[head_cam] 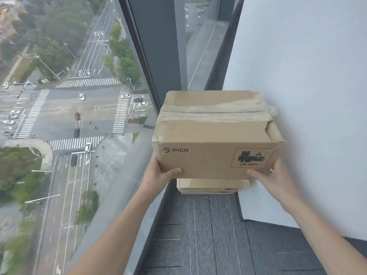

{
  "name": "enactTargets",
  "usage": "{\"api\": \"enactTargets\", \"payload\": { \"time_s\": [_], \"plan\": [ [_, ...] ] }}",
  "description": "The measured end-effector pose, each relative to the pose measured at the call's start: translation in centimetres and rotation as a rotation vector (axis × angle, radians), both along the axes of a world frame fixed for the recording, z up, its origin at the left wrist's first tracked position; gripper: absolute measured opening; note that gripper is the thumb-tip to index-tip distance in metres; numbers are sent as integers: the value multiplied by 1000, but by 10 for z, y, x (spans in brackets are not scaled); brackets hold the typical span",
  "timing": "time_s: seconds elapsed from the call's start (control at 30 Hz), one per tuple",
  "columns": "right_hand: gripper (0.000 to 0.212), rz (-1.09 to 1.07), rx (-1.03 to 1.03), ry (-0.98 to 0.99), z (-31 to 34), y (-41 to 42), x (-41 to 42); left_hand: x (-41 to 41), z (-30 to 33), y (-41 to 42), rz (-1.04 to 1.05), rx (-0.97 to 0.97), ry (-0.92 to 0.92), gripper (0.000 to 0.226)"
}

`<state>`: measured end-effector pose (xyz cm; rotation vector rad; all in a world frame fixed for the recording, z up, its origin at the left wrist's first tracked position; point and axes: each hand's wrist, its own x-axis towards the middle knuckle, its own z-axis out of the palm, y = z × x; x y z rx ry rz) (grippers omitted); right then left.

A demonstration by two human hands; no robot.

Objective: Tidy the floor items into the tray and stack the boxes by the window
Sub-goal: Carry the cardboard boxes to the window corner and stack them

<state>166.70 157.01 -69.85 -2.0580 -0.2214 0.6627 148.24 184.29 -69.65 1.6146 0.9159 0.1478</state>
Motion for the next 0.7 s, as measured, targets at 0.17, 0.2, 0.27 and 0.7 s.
{"api": "enactTargets", "payload": {
  "time_s": [0.17,0.2,0.27,0.7],
  "plan": [
    [56,-21,-24,-38,-78,-1,8,1,-77,-8,52,56,22,55],
    [55,-31,-25,-37,-91,-2,8,1,-89,-9,60,61,33,54],
    [57,-53,-53,-43,-111,-3,6,0,-109,-11,60,86,55,52],
    [48,-80,-205,38,-168,-17,-18,-16,-173,-31,79,32,147,54]
  ]
}}
